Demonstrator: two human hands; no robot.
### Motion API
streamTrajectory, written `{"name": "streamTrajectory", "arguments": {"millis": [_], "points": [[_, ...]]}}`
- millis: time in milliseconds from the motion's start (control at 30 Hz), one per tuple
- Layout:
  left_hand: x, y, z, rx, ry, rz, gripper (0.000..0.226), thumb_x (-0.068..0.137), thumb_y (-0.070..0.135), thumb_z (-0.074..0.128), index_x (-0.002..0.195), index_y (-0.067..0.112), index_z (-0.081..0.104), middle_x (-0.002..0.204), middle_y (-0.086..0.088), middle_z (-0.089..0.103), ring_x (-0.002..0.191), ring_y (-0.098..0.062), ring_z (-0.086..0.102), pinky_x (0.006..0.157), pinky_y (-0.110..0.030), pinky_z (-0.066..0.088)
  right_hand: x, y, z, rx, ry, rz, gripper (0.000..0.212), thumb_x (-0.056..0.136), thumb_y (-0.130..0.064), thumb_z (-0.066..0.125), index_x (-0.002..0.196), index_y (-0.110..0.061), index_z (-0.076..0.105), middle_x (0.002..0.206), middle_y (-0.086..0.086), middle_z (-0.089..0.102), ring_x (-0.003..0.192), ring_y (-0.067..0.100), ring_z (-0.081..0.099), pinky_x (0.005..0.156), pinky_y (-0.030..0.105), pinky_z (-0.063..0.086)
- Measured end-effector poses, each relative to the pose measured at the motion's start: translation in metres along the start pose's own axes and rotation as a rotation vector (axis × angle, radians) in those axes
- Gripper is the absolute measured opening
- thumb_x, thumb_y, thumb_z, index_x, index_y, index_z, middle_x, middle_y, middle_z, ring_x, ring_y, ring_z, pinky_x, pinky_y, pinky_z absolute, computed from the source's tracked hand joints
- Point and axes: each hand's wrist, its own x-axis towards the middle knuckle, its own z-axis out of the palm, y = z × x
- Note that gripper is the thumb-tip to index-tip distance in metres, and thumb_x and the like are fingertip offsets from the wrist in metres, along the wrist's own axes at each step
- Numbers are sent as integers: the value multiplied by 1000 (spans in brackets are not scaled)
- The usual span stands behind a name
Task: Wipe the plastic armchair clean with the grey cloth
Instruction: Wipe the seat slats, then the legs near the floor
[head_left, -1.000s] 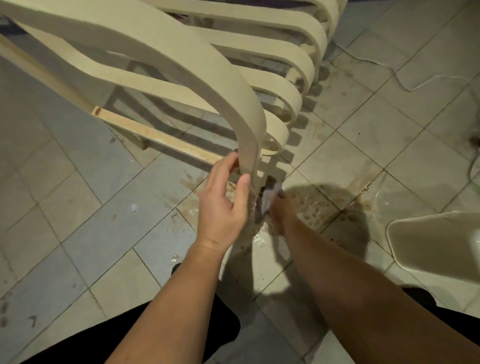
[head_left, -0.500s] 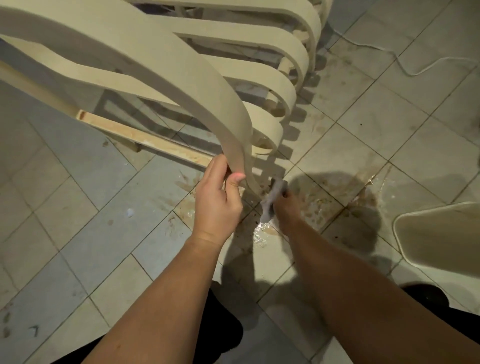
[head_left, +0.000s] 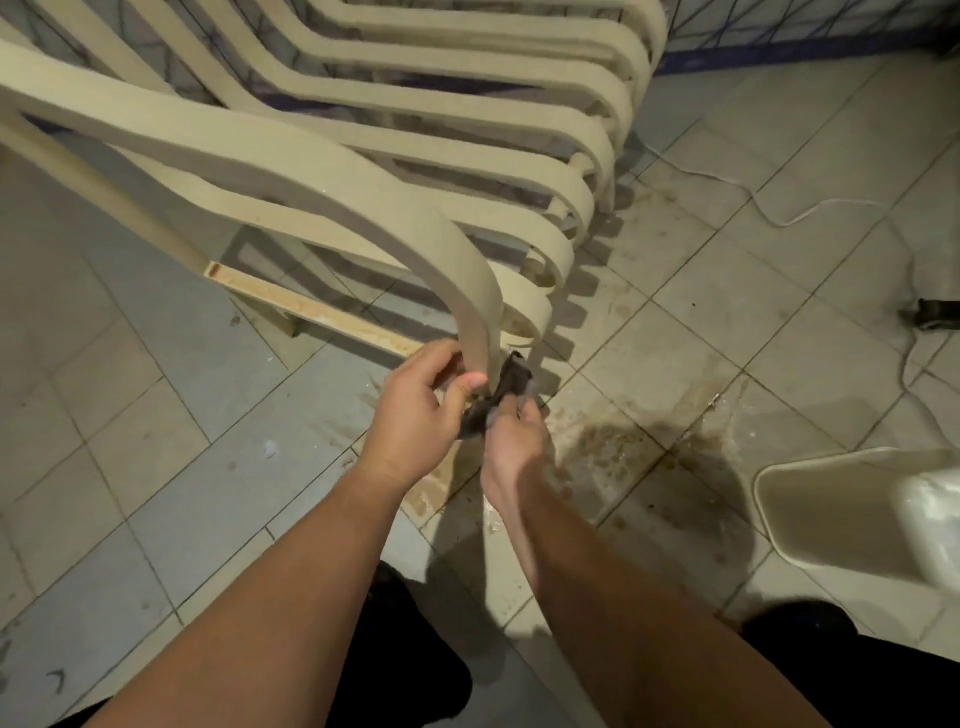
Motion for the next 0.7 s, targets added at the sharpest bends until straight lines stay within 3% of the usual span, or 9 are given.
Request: {"name": "streamTrajectory", "arguments": {"millis": [67, 167, 233, 367, 433, 500, 600, 700], "points": [[-4, 12, -16, 16, 3, 4, 26, 95, 15, 67, 121, 18, 67, 110, 8, 70, 106, -6, 64, 94, -27, 53, -25, -15, 7, 63, -26, 4, 22, 106, -13, 42, 92, -20, 57, 82, 0, 63, 77, 8, 59, 80, 24, 45], [-13, 38, -39, -43, 145, -32, 28, 98, 18, 64, 126, 18, 66, 112, 12, 70, 106, 3, 63, 94, -15, 49, -63, -38, 14, 36, -84, -69, 17, 105, -16, 43, 104, -16, 60, 90, 3, 65, 82, 11, 60, 79, 23, 46], [-15, 55, -51, -119, 234, -59, 23, 100, 22, 61, 122, 18, 67, 108, 14, 71, 105, 2, 65, 95, -21, 52, -89, -55, 15, -104, -94, -206, 18, 104, -20, 46, 109, -14, 63, 99, 2, 69, 90, 13, 62, 75, 22, 45], [-11, 85, -78, -344, 397, -173, 28, 103, 37, 50, 110, 19, 70, 100, 3, 74, 100, -16, 70, 95, -45, 56, -124, -93, 14, -349, -114, -600, 28, 103, -28, 50, 122, -10, 62, 105, -5, 65, 97, 9, 59, 82, 21, 46], [-6, 94, -95, -421, 477, -248, 30, 103, 38, 48, 107, 17, 70, 99, 1, 74, 98, -17, 70, 96, -47, 55, -137, -115, 19, -393, -196, -722, 35, 102, -25, 51, 136, -20, 58, 124, -10, 63, 113, 3, 56, 91, 7, 43], [-3, 101, -112, -360, 524, -260, 28, 102, 40, 48, 105, 23, 70, 99, 5, 72, 98, -15, 68, 96, -47, 55, -149, -136, 25, -493, -285, -886, 40, 100, -17, 52, 139, -25, 56, 127, -19, 57, 119, -4, 50, 93, -2, 34], [-3, 108, -135, -193, 545, -218, 27, 103, 34, 49, 115, 20, 68, 108, 6, 69, 104, -13, 62, 97, -37, 51, -160, -159, 37, -736, -429, -1146, 45, 95, -11, 55, 135, -31, 60, 136, -15, 55, 125, 1, 47, 105, 9, 33], [-2, 104, -151, -69, 537, -171, 26, 104, 28, 49, 123, 18, 64, 122, 1, 63, 111, -13, 57, 101, -34, 46, -166, -168, 49, -949, -503, -1182, 49, 93, -15, 61, 133, -43, 59, 143, -5, 51, 130, 11, 47, 111, 24, 37]]}}
